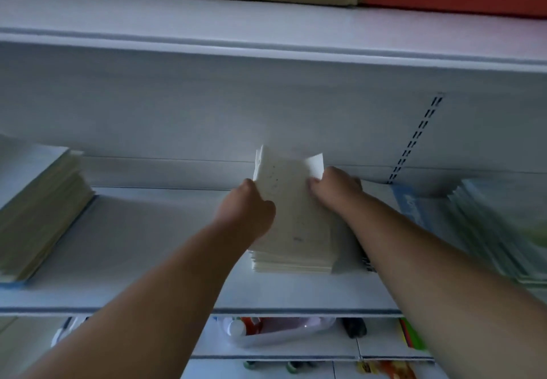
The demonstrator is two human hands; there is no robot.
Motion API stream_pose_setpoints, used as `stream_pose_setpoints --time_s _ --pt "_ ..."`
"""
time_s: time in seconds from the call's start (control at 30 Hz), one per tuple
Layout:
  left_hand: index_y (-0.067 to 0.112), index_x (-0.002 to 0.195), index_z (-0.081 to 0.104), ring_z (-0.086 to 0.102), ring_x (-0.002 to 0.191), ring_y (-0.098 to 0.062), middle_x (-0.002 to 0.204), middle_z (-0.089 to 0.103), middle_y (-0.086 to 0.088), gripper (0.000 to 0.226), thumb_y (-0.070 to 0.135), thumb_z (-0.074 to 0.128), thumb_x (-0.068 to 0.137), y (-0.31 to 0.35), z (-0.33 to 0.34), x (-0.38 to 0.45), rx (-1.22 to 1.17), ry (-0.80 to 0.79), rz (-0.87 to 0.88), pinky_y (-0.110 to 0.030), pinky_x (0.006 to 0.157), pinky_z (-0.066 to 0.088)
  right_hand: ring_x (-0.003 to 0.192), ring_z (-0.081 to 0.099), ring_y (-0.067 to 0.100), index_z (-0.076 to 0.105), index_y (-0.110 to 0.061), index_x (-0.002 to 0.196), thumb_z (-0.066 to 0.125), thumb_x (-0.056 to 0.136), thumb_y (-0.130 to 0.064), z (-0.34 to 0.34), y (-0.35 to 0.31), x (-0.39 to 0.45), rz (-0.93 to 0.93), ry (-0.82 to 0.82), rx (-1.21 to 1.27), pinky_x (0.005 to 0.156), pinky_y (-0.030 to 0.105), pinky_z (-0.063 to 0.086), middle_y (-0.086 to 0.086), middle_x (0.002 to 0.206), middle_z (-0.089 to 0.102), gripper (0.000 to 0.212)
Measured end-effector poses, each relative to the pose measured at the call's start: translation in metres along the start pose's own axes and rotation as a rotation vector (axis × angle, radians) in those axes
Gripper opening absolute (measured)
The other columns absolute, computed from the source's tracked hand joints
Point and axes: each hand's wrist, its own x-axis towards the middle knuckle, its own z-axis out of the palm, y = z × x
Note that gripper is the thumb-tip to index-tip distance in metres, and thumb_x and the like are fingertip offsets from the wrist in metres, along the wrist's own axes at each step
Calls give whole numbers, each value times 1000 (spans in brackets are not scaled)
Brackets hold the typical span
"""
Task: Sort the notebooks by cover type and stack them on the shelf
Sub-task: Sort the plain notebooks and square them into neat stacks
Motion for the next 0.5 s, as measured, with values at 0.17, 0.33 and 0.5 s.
stream_pose_setpoints --time_s 0.17,0.33,0.5 --pt "14 86 57 58 78 -29 87 58 -7 22 33 63 77 5 1 5 262 -1 32 -29 63 45 123 55 33 56 -4 127 46 98 -40 17 17 12 -48 31 -109 94 35 42 18 132 59 48" --pt "17 107 67 64 92 -27 104 68 -5 34 42 64 84 0 4 -1 225 51 58 -30 71 49 117 57 38 34 -6 131 62 90 -47 10 12 2 -72 174 -176 87 40 48 20 130 53 64" --pt "25 122 64 59 78 -7 96 60 13 34 43 56 94 -51 -25 -50 -66 343 155 -27 71 50 103 60 29 47 -16 116 57 92 -46 32 -31 -47 -351 135 112 74 31 40 7 114 59 39"
